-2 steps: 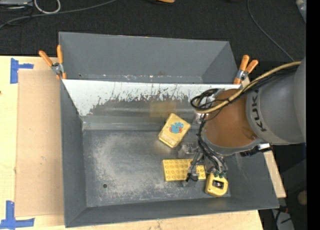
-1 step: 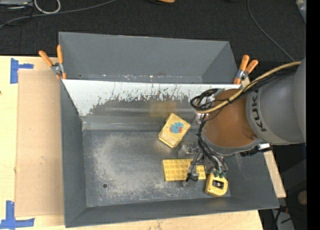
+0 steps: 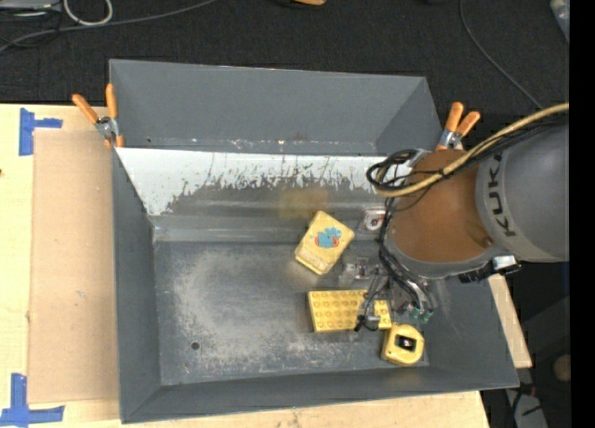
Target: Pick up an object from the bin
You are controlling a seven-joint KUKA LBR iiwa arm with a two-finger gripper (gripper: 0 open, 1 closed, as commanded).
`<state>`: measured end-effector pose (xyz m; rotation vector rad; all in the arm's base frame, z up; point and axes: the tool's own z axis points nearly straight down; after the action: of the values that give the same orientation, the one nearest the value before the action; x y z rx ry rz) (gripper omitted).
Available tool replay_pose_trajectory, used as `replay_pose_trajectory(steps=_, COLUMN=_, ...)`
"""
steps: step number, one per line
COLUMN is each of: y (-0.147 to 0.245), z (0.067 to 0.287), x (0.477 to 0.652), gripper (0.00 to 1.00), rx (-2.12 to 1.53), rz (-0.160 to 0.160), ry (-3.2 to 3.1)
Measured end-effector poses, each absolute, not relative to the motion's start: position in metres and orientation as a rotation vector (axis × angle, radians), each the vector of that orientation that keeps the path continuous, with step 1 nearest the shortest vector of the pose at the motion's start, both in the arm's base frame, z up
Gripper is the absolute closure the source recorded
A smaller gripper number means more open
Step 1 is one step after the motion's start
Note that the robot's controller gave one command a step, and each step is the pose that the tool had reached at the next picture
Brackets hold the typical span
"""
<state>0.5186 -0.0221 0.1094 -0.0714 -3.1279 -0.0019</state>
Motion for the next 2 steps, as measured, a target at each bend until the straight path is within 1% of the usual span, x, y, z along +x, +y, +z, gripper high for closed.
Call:
replay_pose_trajectory(steps=1, y=-0.0223, z=0.1419, x=0.5207, gripper=1.00, rx=-0.069, rz=-0.002, ry=-3.136)
replay_pose_trajectory(steps=2, y=-0.0221, z=0.1426, x=0.5206, gripper=1.00, rx=-0.066, rz=-0.002, ry=-3.136)
